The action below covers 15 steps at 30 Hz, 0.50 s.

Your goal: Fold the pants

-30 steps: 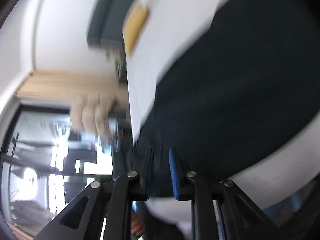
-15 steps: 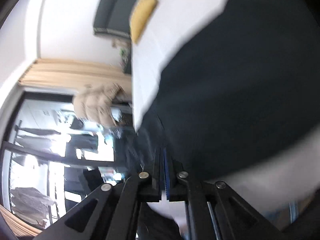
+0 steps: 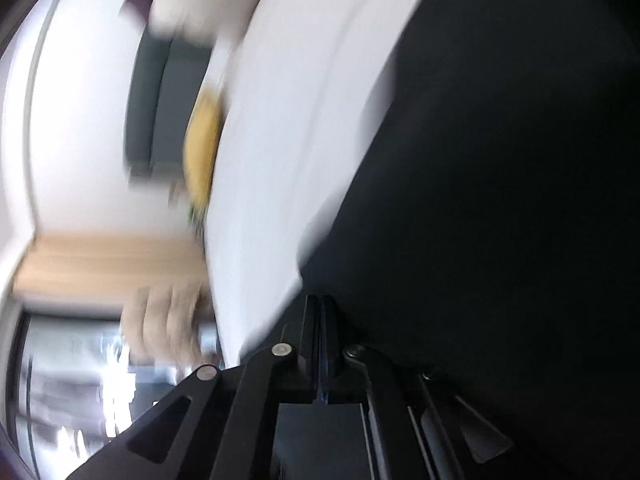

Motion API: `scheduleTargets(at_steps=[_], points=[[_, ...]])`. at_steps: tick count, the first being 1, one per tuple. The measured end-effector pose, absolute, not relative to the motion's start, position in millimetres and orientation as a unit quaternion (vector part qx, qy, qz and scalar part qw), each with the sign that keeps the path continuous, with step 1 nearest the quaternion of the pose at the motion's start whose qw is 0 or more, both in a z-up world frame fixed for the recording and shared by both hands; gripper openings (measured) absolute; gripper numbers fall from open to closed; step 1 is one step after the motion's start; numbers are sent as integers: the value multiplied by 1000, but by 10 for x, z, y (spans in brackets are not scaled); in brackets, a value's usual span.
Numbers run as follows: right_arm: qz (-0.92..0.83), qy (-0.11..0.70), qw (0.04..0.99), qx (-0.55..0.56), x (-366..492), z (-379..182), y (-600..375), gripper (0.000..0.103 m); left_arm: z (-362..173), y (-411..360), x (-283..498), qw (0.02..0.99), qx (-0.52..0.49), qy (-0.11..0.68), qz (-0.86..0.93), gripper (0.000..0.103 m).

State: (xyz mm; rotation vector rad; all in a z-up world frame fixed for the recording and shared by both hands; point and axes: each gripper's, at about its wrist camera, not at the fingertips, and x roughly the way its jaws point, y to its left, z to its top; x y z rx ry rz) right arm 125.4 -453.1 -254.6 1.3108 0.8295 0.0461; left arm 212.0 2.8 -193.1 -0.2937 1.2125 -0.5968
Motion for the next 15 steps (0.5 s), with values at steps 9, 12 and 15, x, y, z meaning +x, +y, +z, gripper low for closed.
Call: scheduleTargets(at_steps=[9,12,15], points=[[-115,305,785,527,919,-1704,-5330,5,-1775,-228,2091,781,-103,559,-259,7],[31,322,763,559,762,-1783,-4634,5,-1657,-472,2062,778,-90,553,-284,7],[93,380,727,565,686,-2198,-3973,5,-1790,-671,2099,768,-62,569,-288,7]])
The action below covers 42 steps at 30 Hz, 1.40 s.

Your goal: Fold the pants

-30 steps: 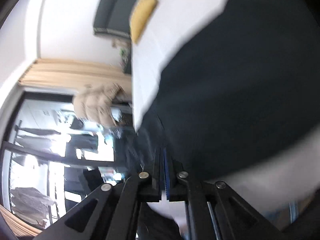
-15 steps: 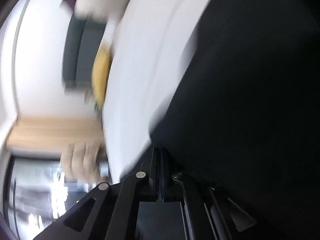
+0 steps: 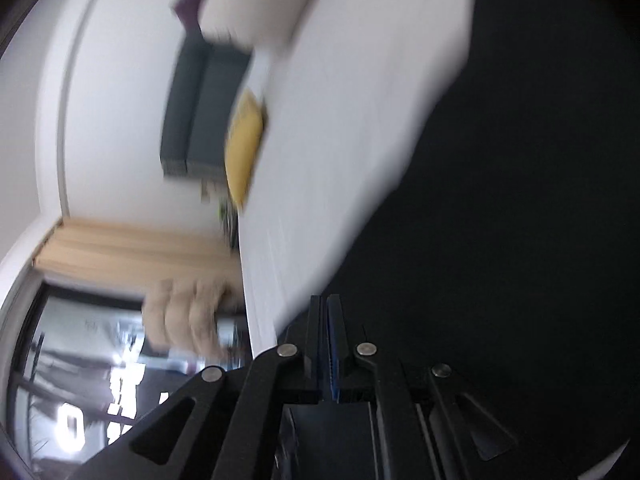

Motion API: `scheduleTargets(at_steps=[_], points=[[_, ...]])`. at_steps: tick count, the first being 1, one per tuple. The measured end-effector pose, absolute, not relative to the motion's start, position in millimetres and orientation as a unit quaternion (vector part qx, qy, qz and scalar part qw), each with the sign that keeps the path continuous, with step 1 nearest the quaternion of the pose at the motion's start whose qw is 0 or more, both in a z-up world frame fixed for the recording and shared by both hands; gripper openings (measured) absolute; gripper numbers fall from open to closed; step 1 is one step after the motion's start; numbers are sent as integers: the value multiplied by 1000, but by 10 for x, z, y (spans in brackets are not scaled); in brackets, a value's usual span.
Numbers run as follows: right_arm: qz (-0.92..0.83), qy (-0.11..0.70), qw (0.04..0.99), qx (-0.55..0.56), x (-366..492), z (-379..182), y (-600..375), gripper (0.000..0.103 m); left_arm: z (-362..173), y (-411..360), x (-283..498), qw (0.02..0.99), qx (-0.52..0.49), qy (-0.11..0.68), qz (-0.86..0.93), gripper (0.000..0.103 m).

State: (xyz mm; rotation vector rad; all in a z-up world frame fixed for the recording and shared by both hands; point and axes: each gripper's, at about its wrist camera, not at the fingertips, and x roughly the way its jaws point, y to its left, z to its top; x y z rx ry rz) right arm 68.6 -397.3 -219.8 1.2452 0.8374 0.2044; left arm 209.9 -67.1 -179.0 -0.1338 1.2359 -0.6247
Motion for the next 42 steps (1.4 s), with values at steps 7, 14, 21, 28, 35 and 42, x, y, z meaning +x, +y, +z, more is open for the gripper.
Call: scheduleTargets(at_steps=[7,14,21,28,35,42], points=[[-18,336,759,557,559,-2435,-4506,0,-1916,-478,2109,764,-117,564,-292,7],[-226,261,764,546,-70,-2178,-5846,6,-1972,-240,2059,773,-139,554,-276,7],[-174,218,813,511,-537,-1689,-5138,68,-1659,92,1786,803,-110,535,-239,7],[-149,232,771,574,-936,-2153,-4929,73,-1337,-217,1855,796,-136,507,-301,7],[-122,206,738,631,-1172,-2330,-5543,73,-1712,-515,2069,760,-153,559,-296,7],[-107,194,737,638,-1004,-2309,-5651,44,-1927,-369,2049,743,-183,570,-300,6]])
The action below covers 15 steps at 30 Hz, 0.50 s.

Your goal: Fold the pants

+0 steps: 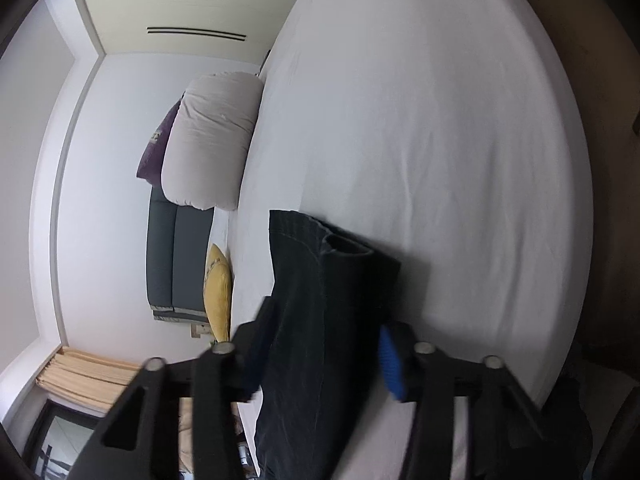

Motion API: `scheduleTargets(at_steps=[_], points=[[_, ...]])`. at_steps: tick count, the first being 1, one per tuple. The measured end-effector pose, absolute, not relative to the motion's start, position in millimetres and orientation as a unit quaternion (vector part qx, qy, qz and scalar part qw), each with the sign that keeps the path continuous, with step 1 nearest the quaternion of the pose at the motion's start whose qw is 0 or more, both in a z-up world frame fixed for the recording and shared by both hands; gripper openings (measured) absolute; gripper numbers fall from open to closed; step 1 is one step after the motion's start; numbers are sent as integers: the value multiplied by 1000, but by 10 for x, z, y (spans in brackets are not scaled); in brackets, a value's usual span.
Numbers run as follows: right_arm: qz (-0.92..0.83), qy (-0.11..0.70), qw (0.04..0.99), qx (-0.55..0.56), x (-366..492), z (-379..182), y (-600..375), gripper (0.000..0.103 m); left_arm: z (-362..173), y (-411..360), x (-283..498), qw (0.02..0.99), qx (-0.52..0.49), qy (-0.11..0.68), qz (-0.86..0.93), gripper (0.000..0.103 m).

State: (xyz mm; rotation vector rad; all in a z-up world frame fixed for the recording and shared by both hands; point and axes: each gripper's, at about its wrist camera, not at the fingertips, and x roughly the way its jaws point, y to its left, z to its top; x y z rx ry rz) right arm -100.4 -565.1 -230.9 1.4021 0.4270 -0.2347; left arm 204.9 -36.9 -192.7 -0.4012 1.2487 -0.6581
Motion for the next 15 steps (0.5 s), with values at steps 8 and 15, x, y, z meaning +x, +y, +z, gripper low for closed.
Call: scheduleTargets(at_steps=[8,15], points=[[-103,165,710,677,-915,-2621,-5787,13,-1945,-333,2043,742,-185,569,-301,6],[-109,166,726,659,-901,-2543,-5767,11,-1995,-304,2047,739,-194,570,-303,5]])
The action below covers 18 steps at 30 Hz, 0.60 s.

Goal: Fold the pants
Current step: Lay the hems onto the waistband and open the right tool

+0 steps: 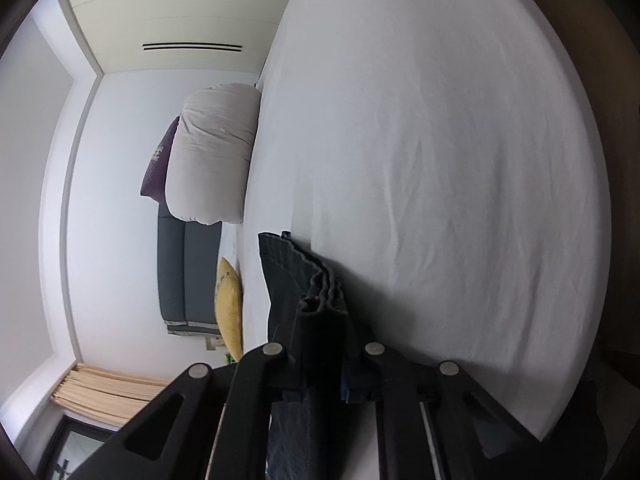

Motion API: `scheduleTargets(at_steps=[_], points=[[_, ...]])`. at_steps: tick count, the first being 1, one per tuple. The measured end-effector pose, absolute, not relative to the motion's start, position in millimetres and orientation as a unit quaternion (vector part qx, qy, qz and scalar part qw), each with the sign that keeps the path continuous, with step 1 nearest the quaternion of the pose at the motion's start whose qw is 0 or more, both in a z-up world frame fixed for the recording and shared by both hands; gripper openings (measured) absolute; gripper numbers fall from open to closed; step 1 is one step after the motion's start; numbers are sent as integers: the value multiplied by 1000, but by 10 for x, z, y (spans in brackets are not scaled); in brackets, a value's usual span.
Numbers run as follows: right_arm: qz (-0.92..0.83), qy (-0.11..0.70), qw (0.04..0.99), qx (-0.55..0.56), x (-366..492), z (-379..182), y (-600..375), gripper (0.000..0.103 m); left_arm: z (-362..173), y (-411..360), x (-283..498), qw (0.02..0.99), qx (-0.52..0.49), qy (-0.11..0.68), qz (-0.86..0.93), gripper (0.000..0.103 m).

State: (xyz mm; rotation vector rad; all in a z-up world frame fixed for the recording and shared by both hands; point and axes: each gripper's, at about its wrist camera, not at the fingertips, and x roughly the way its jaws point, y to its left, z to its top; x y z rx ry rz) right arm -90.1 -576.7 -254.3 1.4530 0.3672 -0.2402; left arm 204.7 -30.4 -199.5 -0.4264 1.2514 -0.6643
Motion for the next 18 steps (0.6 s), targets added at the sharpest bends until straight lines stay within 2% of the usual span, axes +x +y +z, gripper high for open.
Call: scheduleTargets(at_steps=[4,7,12,15,18], points=[[-134,188,756,613,-811,-2302,-5696,11,-2041,-281,2072,736,-202,570,-303,4],[-131,224,804,536,-632,-1937,-5488,11,-2057,-242,2074,735,-206,570,-303,4],[-81,345,904,239,-132,-1304,-4224,11,-2065,-218,2086,734,-213,569,-302,4],[-51,404,910,73,38,-1419,-3379,11,-2052,-223,2085,735,-212,569,-301,4],[-60,452,886,-86,151,-1837,-2795,11,-2008,-248,2069,736,-211,572,-296,4]])
